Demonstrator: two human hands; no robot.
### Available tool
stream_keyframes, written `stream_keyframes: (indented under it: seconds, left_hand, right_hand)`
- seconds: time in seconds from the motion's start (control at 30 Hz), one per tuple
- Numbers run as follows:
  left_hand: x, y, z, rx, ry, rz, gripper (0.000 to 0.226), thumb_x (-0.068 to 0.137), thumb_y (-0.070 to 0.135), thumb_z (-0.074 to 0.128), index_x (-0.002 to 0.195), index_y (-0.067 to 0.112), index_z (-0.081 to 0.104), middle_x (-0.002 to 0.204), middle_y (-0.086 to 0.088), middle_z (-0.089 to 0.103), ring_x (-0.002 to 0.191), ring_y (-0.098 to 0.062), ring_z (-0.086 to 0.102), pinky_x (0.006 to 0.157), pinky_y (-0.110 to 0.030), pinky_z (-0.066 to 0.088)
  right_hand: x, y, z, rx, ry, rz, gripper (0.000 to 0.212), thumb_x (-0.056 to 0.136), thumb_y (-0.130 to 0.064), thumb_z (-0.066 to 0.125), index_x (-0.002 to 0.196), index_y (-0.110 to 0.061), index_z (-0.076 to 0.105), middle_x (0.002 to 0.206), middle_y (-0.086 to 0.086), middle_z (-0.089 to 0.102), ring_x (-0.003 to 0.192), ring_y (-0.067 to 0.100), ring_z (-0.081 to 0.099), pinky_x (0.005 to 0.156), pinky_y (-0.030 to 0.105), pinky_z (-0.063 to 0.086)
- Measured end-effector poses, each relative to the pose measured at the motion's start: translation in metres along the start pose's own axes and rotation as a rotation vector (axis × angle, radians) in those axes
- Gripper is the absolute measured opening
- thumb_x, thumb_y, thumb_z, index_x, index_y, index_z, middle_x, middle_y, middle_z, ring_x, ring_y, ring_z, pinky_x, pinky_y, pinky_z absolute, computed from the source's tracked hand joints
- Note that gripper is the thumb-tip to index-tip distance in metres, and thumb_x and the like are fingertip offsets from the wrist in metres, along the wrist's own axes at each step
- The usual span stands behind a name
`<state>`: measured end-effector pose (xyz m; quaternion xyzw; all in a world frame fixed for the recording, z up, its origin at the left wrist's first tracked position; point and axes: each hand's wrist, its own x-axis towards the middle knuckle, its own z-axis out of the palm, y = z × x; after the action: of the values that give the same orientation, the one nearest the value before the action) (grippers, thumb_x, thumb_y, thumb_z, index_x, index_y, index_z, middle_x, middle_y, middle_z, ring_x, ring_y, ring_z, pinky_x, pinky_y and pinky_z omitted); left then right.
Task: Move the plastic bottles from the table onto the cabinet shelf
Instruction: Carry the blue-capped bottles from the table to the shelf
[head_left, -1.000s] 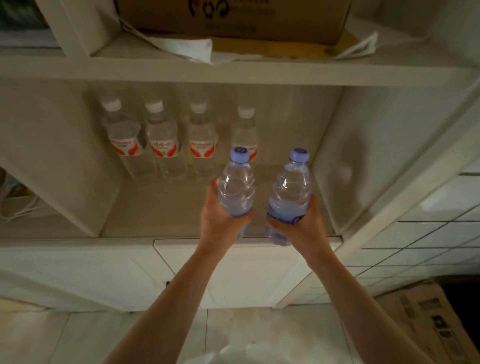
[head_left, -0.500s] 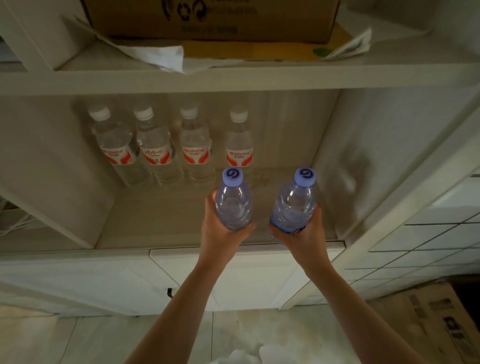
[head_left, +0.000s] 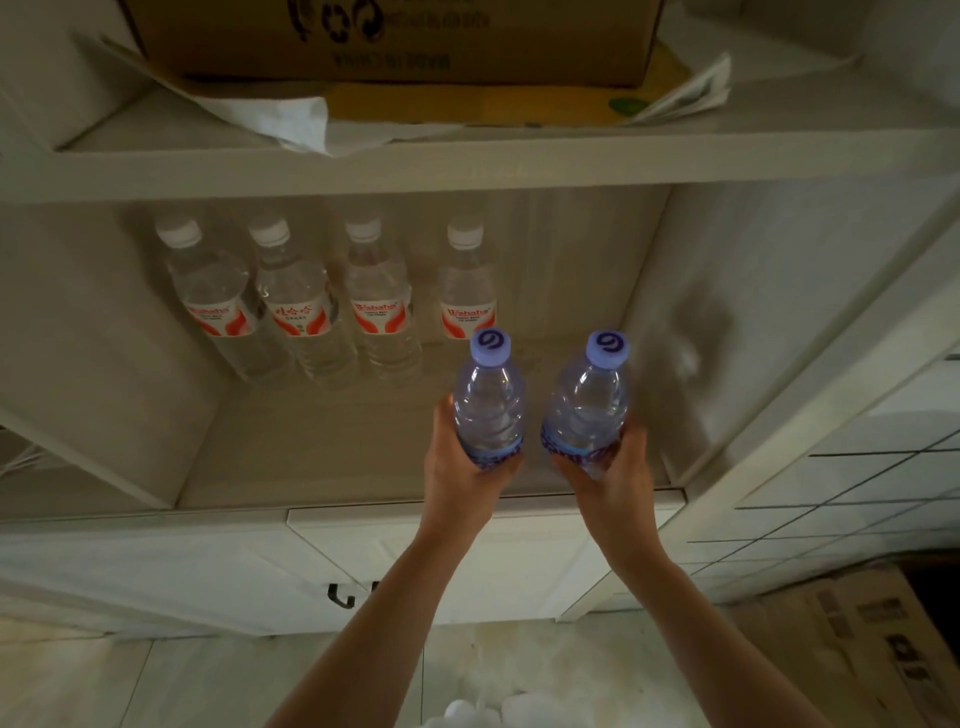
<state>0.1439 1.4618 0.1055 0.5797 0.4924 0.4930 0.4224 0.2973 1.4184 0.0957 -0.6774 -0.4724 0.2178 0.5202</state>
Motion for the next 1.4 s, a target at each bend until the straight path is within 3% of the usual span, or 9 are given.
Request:
stream_keyframes:
  seconds: [0.17,0.27,0.43,0.6,0.8,1.03,1.13,1.2,1.4]
  left_hand:
    - [0.017,0.005,0.046,-0.062,0.003,-0.014,0.071,0.066,0.005,0.085,0.122,0.024,0.047,0.113,0.009,0.064,0.100,-0.002,0.064,0.078,-0.016,0.054]
    - [0.032,0.003,0.069,-0.082,0.017,-0.029,0.073,0.068,0.010,0.085,0.128,0.024,0.046,0.118,0.007,0.063,0.104,-0.003,0.064,0.079,-0.014,0.053]
    - [0.064,0.000,0.090,-0.117,0.042,-0.019,0.081,0.071,0.011,0.083,0.137,0.027,0.040,0.130,0.007,0.058,0.117,-0.005,0.059,0.095,-0.026,0.052]
    - [0.087,-0.006,0.102,-0.091,0.066,-0.044,0.087,0.071,0.010,0.082,0.143,0.023,0.034,0.139,0.004,0.050,0.125,-0.008,0.053,0.104,-0.032,0.048]
    - [0.096,-0.011,0.104,-0.028,0.023,-0.036,0.091,0.074,0.009,0.079,0.147,0.018,0.025,0.144,-0.001,0.042,0.132,-0.013,0.046,0.108,-0.037,0.044]
    - [0.092,-0.005,0.101,-0.014,0.020,-0.065,0.089,0.075,0.009,0.079,0.147,0.019,0.026,0.145,0.000,0.041,0.131,-0.012,0.046,0.108,-0.030,0.043]
    - [0.087,-0.002,0.101,0.014,0.052,-0.122,0.082,0.075,0.012,0.079,0.142,0.016,0.032,0.139,-0.002,0.047,0.126,-0.016,0.052,0.102,-0.027,0.045]
    - [0.083,-0.002,0.100,0.059,0.058,-0.153,0.079,0.076,0.015,0.079,0.141,0.015,0.033,0.138,-0.005,0.050,0.124,-0.020,0.054,0.101,-0.031,0.047]
    - [0.055,0.000,0.079,0.238,-0.019,-0.136,0.074,0.084,0.003,0.061,0.149,0.014,0.029,0.147,-0.005,0.045,0.129,-0.024,0.049,0.098,-0.021,0.038]
  right_hand:
    - [0.036,0.003,-0.009,-0.024,0.038,0.024,0.064,0.075,-0.024,0.081,0.122,-0.005,0.042,0.110,0.004,0.059,0.094,0.018,0.060,0.067,0.004,0.043]
    - [0.054,0.002,-0.013,0.012,0.061,0.033,0.063,0.076,-0.018,0.080,0.125,-0.006,0.042,0.113,0.001,0.057,0.100,0.014,0.058,0.076,0.008,0.043]
    - [0.071,0.003,-0.009,0.070,0.075,0.062,0.069,0.078,-0.006,0.076,0.135,-0.005,0.037,0.124,0.000,0.049,0.112,0.009,0.051,0.089,0.013,0.041]
    - [0.087,0.009,-0.001,0.094,0.104,0.036,0.074,0.077,-0.002,0.075,0.138,-0.003,0.033,0.136,0.011,0.049,0.124,0.020,0.052,0.104,0.038,0.046]
    - [0.109,0.013,0.010,0.040,0.172,-0.049,0.078,0.078,-0.002,0.074,0.141,0.001,0.029,0.140,0.016,0.046,0.129,0.024,0.049,0.105,0.047,0.044]
    - [0.116,0.011,0.012,0.005,0.170,-0.059,0.075,0.079,-0.004,0.074,0.140,0.001,0.031,0.139,0.016,0.047,0.127,0.022,0.051,0.105,0.039,0.045]
    - [0.114,0.012,0.010,-0.061,0.177,-0.038,0.070,0.077,-0.008,0.077,0.133,0.007,0.037,0.130,0.020,0.053,0.118,0.024,0.056,0.094,0.029,0.047]
    - [0.108,0.014,0.008,-0.092,0.156,-0.004,0.068,0.076,-0.006,0.076,0.131,0.009,0.039,0.127,0.023,0.055,0.117,0.031,0.058,0.091,0.031,0.048]
    - [0.056,0.005,-0.001,-0.170,0.003,0.171,0.073,0.087,-0.014,0.066,0.145,0.000,0.025,0.145,0.018,0.040,0.133,0.029,0.041,0.110,0.037,0.035]
